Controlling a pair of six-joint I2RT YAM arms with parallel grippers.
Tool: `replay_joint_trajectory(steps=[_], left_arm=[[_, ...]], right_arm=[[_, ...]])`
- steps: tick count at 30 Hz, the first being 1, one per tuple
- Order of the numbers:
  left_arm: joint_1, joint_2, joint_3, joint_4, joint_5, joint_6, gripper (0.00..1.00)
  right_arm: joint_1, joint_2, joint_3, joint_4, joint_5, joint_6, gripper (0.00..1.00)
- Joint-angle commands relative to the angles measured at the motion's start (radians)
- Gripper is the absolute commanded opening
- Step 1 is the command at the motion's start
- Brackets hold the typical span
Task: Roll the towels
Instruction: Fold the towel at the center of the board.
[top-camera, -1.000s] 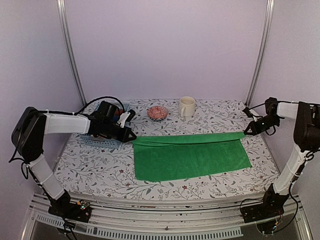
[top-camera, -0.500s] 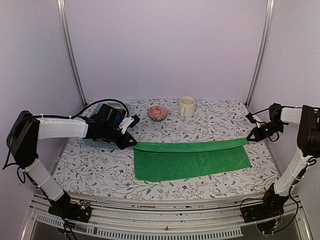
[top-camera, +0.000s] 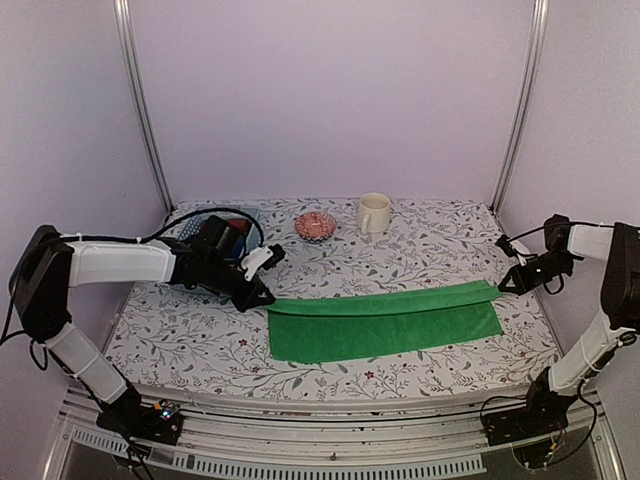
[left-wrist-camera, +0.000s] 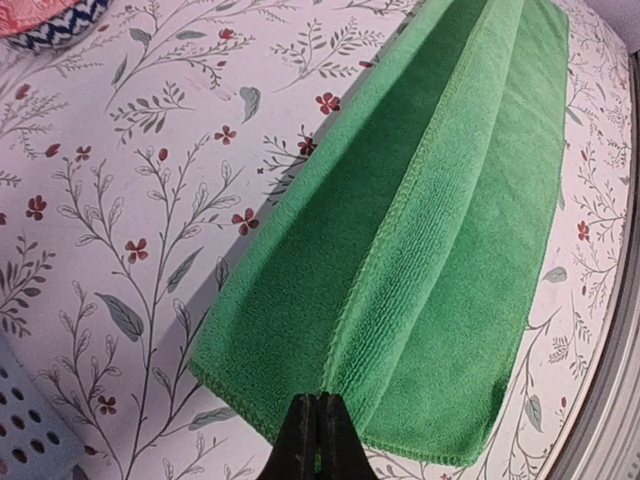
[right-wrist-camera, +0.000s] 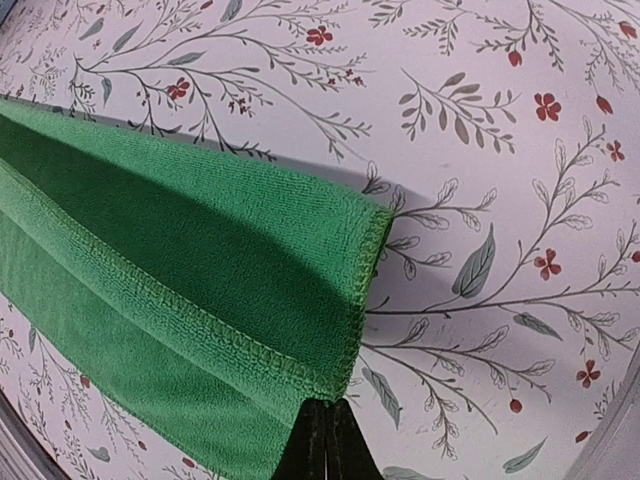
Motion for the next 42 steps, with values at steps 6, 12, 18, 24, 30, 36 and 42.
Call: replay_joint_trajectory(steps=[6, 12, 18, 24, 30, 36, 42], left_arm=[[-0.046, -0.063, -0.056, -0.069, 0.004, 0.035, 0.01], [-0.067, -0.072, -0.073, -0.089, 0.002, 0.044, 0.01], [-0.092, -0.075, -0.098, -0.098, 0.001, 0.051, 0.01], [-0.105, -0.082, -0.121, -0.101, 0.008, 0.058, 0.03], [-0.122, -0.076, -0.125, -0.109, 0.009, 0.070, 0.03], [-0.136, -0.096, -0.125, -0.120, 0.004, 0.087, 0.03], [-0.145, -0.103, -0.125, -0.138, -0.007, 0.110, 0.03]], right_arm=[[-0.049, -0.064, -0.063, -0.011, 0.032, -0.050, 0.02], [-0.055, -0.062, -0.085, -0.018, 0.010, -0.065, 0.03], [-0.056, -0.076, -0.116, -0.031, 0.005, -0.096, 0.02], [-0.055, -0.112, -0.149, -0.039, 0.007, -0.117, 0.02], [-0.057, -0.122, -0.173, -0.039, 0.021, -0.121, 0.02], [-0.058, -0.150, -0.200, -0.040, 0.051, -0.135, 0.02], [-0.071, -0.146, -0.211, -0.035, 0.054, -0.142, 0.02]])
